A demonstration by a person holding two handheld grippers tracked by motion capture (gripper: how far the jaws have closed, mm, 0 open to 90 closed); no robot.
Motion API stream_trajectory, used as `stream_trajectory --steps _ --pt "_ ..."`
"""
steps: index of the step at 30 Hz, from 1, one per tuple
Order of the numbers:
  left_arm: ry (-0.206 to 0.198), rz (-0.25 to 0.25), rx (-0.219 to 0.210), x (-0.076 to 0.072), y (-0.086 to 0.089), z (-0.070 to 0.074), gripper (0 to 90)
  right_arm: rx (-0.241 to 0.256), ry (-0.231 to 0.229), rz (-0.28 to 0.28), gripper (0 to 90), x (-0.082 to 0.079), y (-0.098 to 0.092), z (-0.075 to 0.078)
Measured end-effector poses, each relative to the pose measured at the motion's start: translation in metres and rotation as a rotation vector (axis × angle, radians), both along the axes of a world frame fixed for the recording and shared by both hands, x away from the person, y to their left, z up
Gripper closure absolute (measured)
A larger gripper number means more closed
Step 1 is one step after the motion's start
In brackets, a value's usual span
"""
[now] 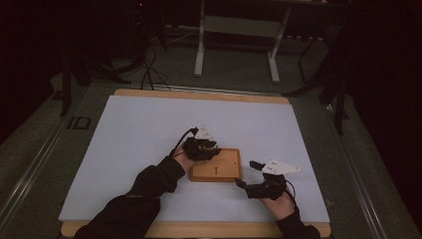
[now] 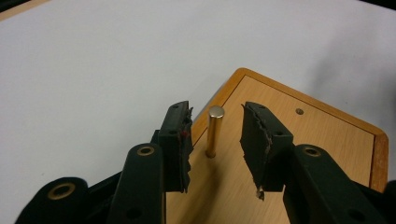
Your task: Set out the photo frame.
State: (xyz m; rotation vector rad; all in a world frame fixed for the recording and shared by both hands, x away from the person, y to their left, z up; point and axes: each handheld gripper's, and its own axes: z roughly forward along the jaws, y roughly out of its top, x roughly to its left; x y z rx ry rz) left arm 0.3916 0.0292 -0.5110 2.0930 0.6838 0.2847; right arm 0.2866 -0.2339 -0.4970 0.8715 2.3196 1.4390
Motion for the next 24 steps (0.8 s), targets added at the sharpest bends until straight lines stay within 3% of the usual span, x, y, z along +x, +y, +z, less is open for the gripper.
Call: stream_trajectory --steps 5,12,15,17,24 --pt "0.001 0.022 0.016 0.0016 -0.0036 -0.0004 66.7 0.003 0.001 -0.003 14.8 0.0005 -0.0006 0.0000" --pt "0.004 -0.001 -0.012 0.0000 -0.0020 -0.0004 75.8 0.004 0.011 0.001 14.8 0.0014 -0.0004 -0.0009" --pt "-0.006 0.001 0.001 -0.0002 -0.0023 -0.0006 77.6 0.004 0.014 0.001 14.8 0.0017 -0.0001 -0.0014" --pt "0.007 0.002 -0.006 0.0010 -0.0013 -0.0004 82.2 -0.001 0.012 -0.002 14.8 0.0016 0.0001 -0.0013" --pt "0.024 -0.011 -0.004 0.0066 0.0007 0.0000 84.1 -0.010 0.013 0.008 14.8 0.0019 0.0021 -0.0016"
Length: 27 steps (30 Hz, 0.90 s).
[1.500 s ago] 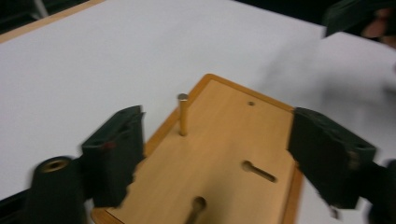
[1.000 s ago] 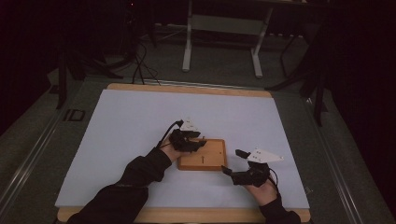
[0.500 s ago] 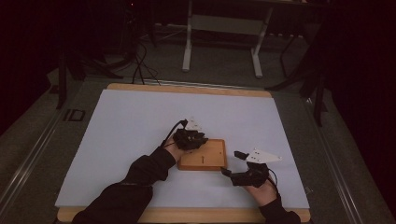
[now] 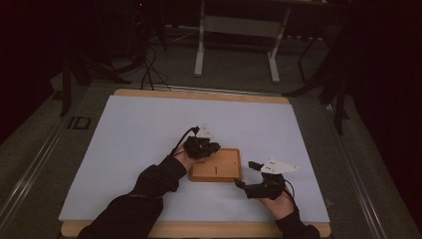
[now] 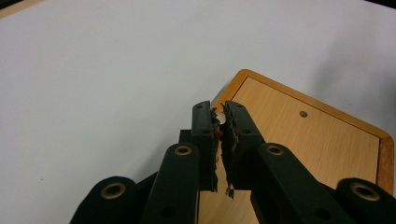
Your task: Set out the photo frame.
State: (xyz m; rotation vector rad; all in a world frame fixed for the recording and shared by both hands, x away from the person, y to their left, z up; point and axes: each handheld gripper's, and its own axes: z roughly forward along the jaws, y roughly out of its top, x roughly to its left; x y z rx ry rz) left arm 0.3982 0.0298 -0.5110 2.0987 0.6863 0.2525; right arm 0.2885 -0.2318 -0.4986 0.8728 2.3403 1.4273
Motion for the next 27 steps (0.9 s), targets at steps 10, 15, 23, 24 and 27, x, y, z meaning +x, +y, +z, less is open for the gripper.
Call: stream_trajectory --steps 10,15,23,24,27 --pt "0.075 -0.017 -0.014 0.009 0.003 0.002 84.6 -0.020 0.002 0.017 15.5 -0.001 0.004 0.000" --pt "0.109 -0.006 0.041 0.011 -0.002 0.009 84.6 -0.051 -0.005 0.030 15.9 -0.002 0.008 0.001" --pt "0.147 -0.024 0.068 0.016 -0.003 0.013 84.6 -0.086 -0.013 0.053 17.2 -0.004 0.011 0.002" --pt "0.151 -0.038 0.060 0.018 -0.002 0.012 84.6 -0.100 -0.015 0.065 17.3 -0.004 0.012 0.001" --pt "0.161 -0.057 0.063 0.021 -0.001 0.012 84.6 -0.130 -0.023 0.086 21.9 -0.004 0.012 0.000"
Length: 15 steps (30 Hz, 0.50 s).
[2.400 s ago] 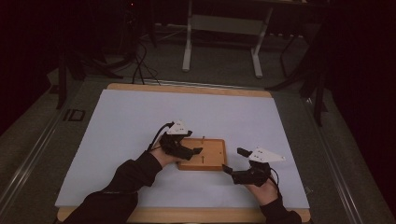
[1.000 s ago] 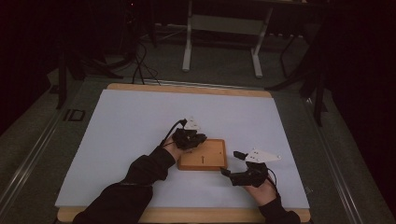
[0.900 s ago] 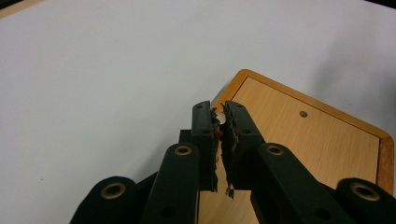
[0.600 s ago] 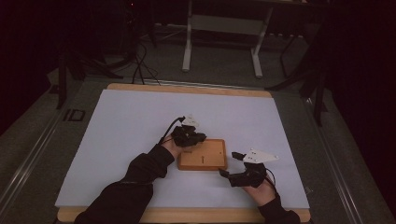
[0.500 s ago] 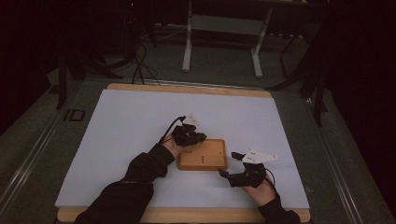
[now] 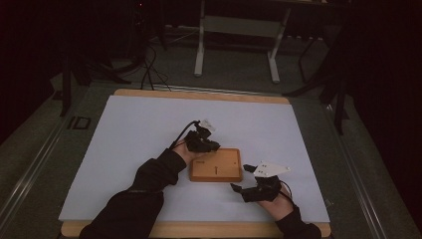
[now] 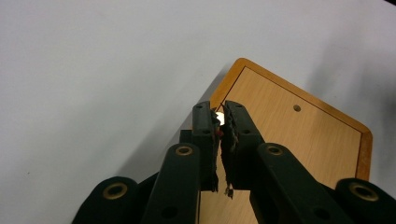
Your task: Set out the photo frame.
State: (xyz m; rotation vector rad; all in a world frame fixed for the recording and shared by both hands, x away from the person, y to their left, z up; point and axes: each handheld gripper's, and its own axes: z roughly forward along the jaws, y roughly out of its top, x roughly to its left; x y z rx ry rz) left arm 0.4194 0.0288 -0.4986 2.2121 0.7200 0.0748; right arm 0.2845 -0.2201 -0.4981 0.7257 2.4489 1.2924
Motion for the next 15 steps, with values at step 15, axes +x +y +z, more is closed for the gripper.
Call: stream_trajectory --steps 15 --pt "0.079 -0.019 0.020 0.014 -0.001 0.005 84.7 -0.216 -0.126 0.051 25.3 -0.009 0.008 0.000"
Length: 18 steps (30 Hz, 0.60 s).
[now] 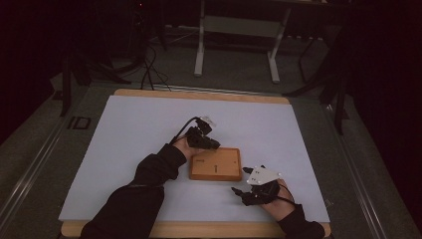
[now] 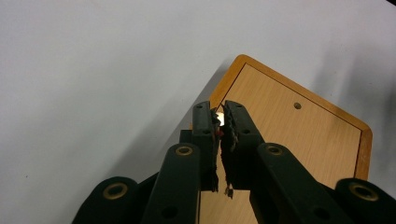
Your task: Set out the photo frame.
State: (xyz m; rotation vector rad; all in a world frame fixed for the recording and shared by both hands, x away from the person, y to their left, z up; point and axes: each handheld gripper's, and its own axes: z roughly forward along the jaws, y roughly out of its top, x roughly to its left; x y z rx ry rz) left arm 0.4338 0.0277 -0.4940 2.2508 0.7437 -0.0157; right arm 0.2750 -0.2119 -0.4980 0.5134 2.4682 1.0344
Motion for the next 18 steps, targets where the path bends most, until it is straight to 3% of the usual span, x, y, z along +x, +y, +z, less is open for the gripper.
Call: stream_trajectory --steps 8,13,18 --pt "0.037 0.005 0.006 0.006 0.000 0.001 84.8 -0.159 -0.119 0.038 28.8 -0.008 0.009 -0.004" --pt "0.060 0.018 -0.012 0.008 0.001 0.000 84.8 -0.271 -0.224 0.059 32.2 -0.014 0.016 -0.011" --pt "0.084 0.014 -0.028 0.013 0.002 -0.001 84.8 -0.441 -0.382 0.089 36.0 -0.020 0.025 -0.023"
